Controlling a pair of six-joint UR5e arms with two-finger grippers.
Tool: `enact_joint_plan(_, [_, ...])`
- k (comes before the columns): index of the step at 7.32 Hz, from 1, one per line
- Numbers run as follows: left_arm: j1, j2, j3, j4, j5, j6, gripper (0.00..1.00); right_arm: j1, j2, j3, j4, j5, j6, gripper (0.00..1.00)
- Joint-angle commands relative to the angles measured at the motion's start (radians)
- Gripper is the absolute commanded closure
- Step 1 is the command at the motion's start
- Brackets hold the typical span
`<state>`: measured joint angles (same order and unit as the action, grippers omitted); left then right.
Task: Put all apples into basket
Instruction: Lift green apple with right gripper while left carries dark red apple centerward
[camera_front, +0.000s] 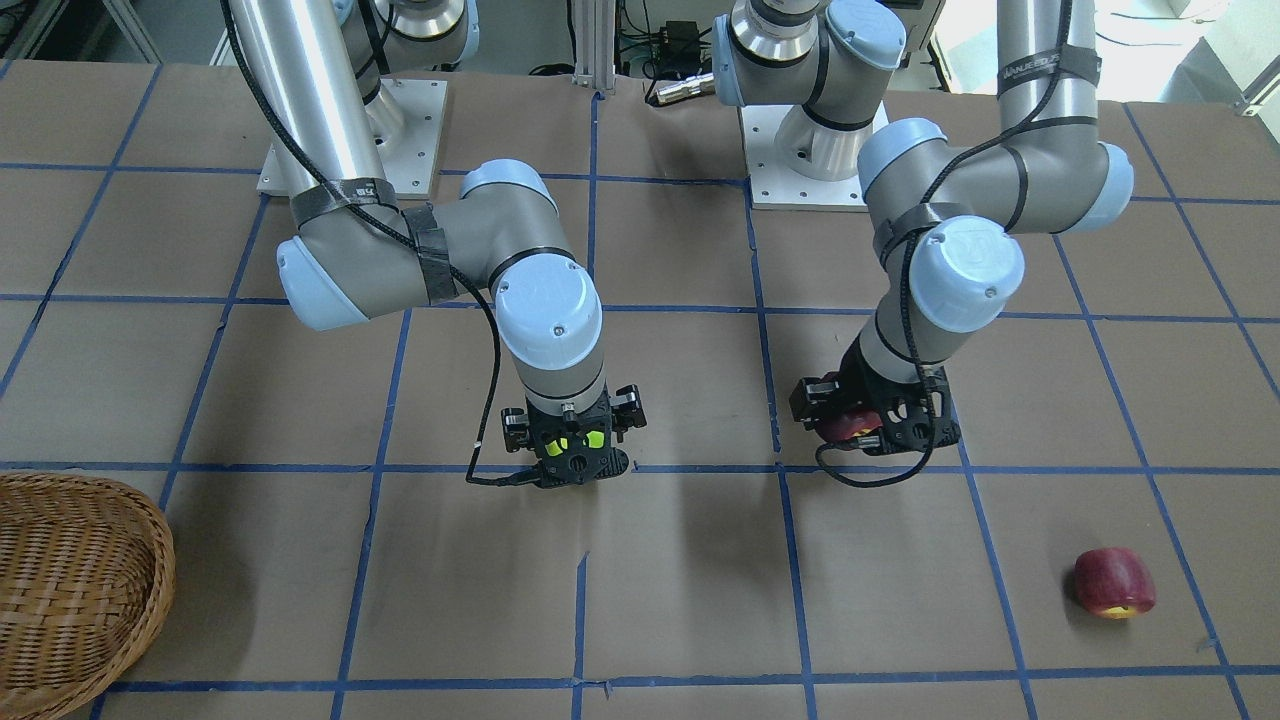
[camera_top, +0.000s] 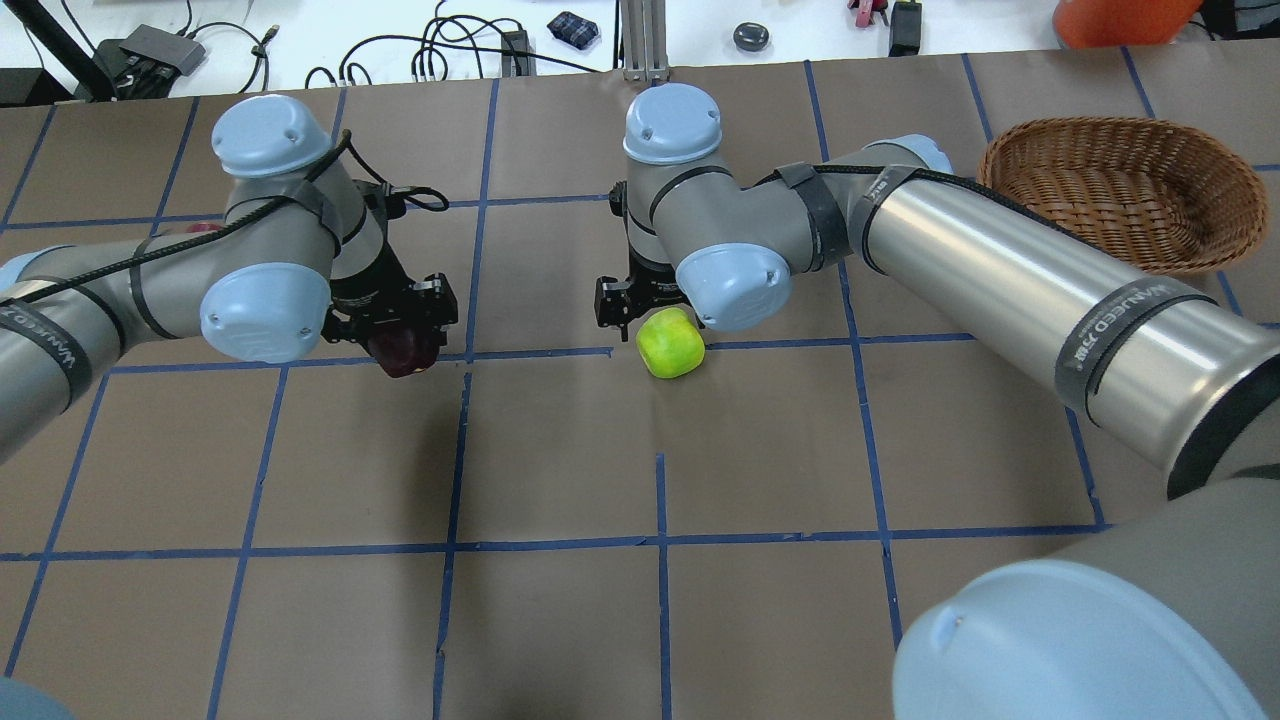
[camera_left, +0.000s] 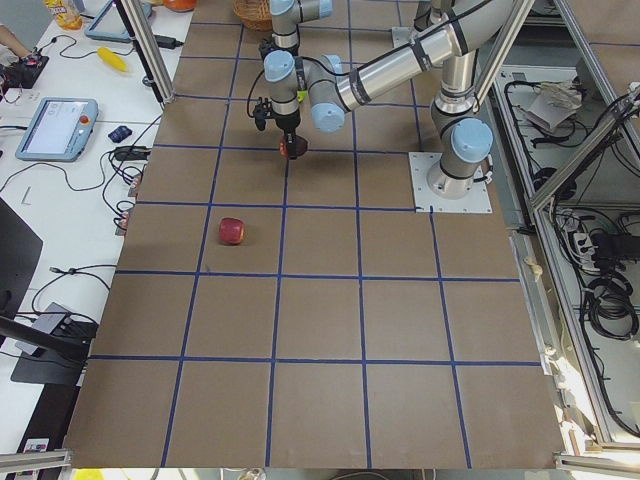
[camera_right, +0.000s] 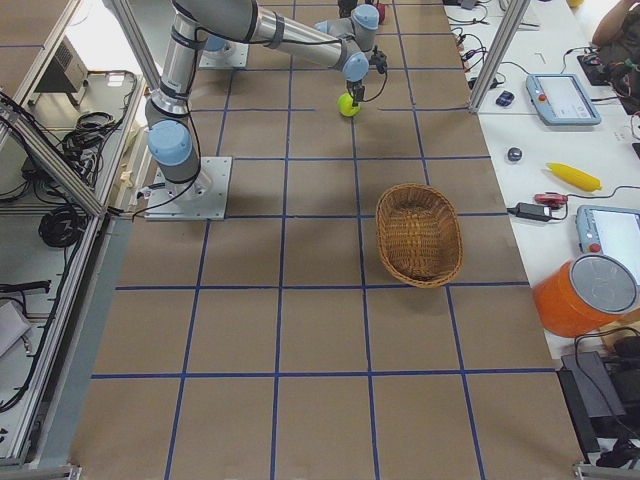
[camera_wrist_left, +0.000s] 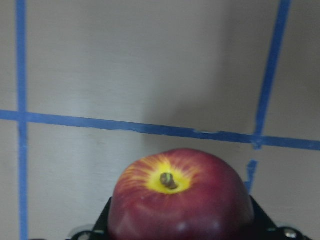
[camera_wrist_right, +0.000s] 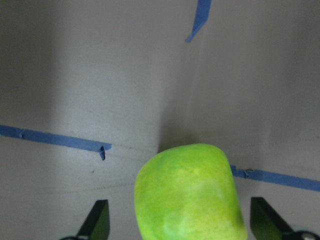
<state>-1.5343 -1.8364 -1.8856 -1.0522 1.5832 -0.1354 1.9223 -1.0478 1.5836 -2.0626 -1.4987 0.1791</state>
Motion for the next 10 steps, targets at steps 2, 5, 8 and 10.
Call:
enact_joint_plan(2, [-0.061,-0.014,-0.004,0.043,-0.009,-0.104,0.73,0.000,0.005,0.019,0.006,-0.012,-0.001,0.00])
enact_joint_plan(5, [-0.064,-0.015,-0.004,0.043,-0.015,-0.119,0.73,-0.012,-0.007,0.036,0.004,-0.011,-0.010,1.00])
enact_joint_plan(8, [-0.091,-0.020,0.000,0.044,-0.125,-0.215,0.76,-0.125,-0.153,0.021,0.109,-0.049,-0.019,1.00])
enact_joint_plan(10, [-0.246,-0.084,0.003,0.221,-0.155,-0.422,0.77,-0.399,-0.245,0.007,0.153,-0.061,-0.158,1.00])
